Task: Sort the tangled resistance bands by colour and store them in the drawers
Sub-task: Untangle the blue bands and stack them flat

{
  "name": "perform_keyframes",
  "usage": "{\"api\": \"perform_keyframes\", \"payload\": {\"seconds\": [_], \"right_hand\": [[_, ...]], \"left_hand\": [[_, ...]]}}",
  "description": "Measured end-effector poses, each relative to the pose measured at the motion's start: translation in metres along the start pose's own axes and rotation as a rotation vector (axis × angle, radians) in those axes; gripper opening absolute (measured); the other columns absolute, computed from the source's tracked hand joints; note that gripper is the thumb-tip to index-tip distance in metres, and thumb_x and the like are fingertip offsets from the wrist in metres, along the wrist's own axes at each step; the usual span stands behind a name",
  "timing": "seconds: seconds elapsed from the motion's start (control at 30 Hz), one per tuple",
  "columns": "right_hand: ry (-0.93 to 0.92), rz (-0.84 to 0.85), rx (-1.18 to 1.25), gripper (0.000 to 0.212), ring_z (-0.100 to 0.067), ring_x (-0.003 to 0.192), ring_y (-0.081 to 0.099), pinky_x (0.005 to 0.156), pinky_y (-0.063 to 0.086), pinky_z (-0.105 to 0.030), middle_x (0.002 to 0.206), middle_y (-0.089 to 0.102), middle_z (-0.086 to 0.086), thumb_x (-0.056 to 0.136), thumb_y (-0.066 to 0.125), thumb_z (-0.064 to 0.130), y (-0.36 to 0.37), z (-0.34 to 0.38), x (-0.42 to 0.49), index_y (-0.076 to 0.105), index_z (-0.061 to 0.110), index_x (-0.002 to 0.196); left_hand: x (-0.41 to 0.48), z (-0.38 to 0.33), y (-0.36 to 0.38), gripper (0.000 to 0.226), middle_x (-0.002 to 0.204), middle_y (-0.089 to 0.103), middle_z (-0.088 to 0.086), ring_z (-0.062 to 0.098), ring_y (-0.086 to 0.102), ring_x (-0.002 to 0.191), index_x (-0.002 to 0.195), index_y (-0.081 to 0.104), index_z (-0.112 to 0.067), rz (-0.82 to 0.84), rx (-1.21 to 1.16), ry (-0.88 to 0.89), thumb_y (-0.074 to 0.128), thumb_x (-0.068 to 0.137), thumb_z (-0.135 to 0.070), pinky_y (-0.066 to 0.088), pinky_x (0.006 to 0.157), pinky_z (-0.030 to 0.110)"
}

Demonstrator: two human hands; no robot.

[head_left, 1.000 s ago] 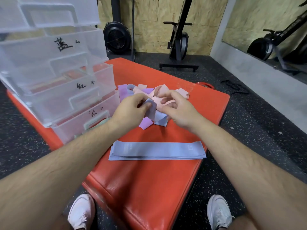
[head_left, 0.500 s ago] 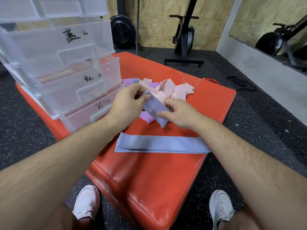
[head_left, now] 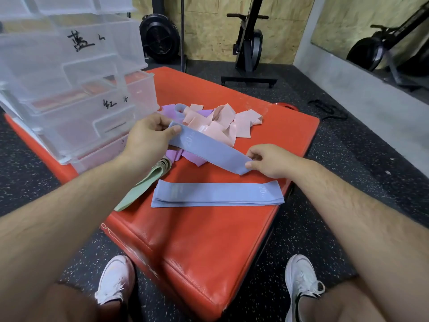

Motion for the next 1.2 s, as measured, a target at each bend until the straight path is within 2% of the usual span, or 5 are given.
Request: {"api": "perform_keyframes", "payload": {"seconds": [0.3,0.5,0.67,0.9,1.2], "right_hand": [[0.043,-0.05,0.067,0.008,-0.016,0.083,0.06,0.073,0.047,-0.028,0.092,0.066,0.005,0.096,0.064,0.022,-0.008,-0.037,-0.021,0.06,0.027,0.092],[0.039,-0.161,0.19,0.006,-0.011,0.068,0.05,0.062,0.041,-0.03,0.084,0.061,0.006,0.103,0.052,0.024,-0.032,-0.032,-0.037,0.056,0.02,0.103],[0.032,-0.159,0.246,0.007,-0.011,0.066,0.052,0.062,0.042,-0.029,0.082,0.061,0.002,0.099,0.057,0.019,-0.047,-0.032,-0.052,0.056,0.021,0.106],[0.1,-0.037,0.356,0.032,-0.019,0.062,0.059,0.064,0.048,-0.038,0.086,0.066,-0.006,0.088,0.065,0.0,-0.031,-0.044,-0.065,0.057,0.024,0.108],[0.07,0.07,0.123,0.015,-0.014,0.066,0.052,0.065,0.044,-0.029,0.082,0.06,0.006,0.088,0.072,0.011,0.0,-0.036,-0.071,0.072,0.025,0.091]], "left_hand": [[-0.005,0.016,-0.006,0.006,0.091,0.074,0.015,0.031,0.071,0.088,0.084,0.069,-0.015,-0.04,-0.075,-0.088,0.07,0.089,-0.016,0.057,0.089,0.049],[-0.013,0.026,-0.002,0.01,0.083,0.068,0.026,0.027,0.071,0.058,0.093,0.063,0.001,-0.025,-0.124,-0.131,0.064,0.094,-0.008,0.058,0.054,0.031],[-0.014,0.037,-0.005,0.008,0.091,0.069,0.027,0.039,0.071,0.072,0.09,0.066,-0.004,0.001,-0.098,-0.182,0.066,0.093,-0.011,0.062,0.068,0.041],[-0.024,0.036,-0.01,0.007,0.076,0.067,0.008,0.02,0.059,0.062,0.084,0.069,-0.007,0.063,0.385,-0.104,0.076,0.083,-0.011,0.054,0.059,0.028],[-0.047,0.032,0.008,0.028,0.093,0.061,0.008,0.025,0.057,0.088,0.101,0.067,-0.01,0.231,0.798,0.161,0.075,0.075,-0.002,0.04,0.072,0.03]]}}
Point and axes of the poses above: each hand's wrist, its own x-axis towards the middle knuckle, its own y-axis out of the palm, z = x × y, the point moved 9 cm from there along x, towards the middle knuckle
